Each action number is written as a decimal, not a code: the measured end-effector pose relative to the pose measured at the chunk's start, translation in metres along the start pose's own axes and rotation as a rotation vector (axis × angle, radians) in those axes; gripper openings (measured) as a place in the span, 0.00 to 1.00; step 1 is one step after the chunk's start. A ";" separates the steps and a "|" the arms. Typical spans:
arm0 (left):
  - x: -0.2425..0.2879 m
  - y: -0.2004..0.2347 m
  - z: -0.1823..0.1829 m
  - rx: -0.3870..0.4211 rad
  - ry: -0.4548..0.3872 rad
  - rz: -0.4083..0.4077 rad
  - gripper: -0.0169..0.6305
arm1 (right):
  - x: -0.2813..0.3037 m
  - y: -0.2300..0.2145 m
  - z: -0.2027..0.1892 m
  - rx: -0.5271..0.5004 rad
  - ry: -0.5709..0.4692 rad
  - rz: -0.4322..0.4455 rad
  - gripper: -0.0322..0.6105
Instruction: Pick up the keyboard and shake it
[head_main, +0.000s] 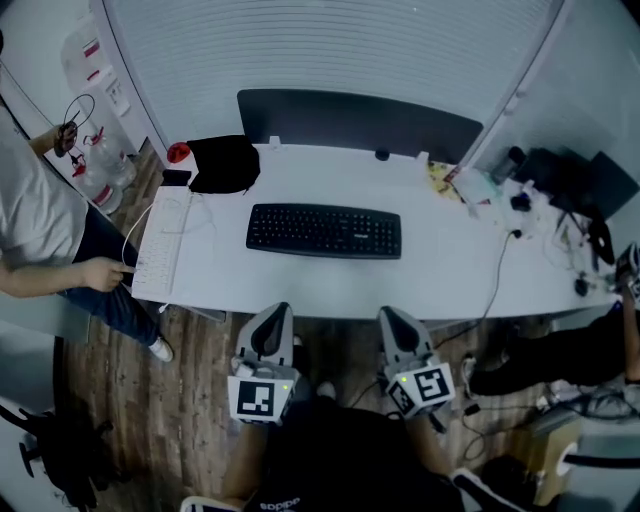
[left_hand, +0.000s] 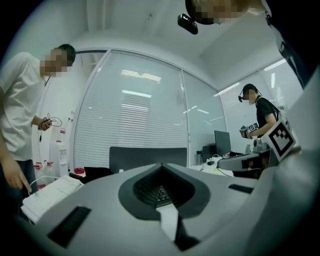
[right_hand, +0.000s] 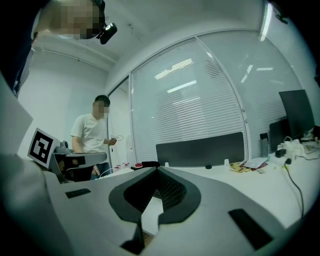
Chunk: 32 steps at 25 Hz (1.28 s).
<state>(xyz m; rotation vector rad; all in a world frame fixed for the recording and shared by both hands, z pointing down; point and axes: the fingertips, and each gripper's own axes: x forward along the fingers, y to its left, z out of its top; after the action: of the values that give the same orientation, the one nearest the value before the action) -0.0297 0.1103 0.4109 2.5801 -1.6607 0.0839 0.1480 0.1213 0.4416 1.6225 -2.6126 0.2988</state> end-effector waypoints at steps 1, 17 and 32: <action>0.008 0.006 0.000 -0.002 0.003 -0.007 0.03 | 0.008 -0.003 0.001 0.001 0.005 -0.007 0.05; 0.109 0.105 0.006 -0.023 0.043 -0.058 0.03 | 0.135 -0.026 0.026 0.026 0.020 -0.086 0.05; 0.122 0.162 -0.011 -0.041 0.081 -0.041 0.03 | 0.168 -0.019 0.025 0.019 0.035 -0.134 0.05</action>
<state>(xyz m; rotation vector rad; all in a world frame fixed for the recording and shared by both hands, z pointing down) -0.1267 -0.0663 0.4368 2.5436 -1.5653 0.1480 0.0909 -0.0400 0.4438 1.7716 -2.4685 0.3424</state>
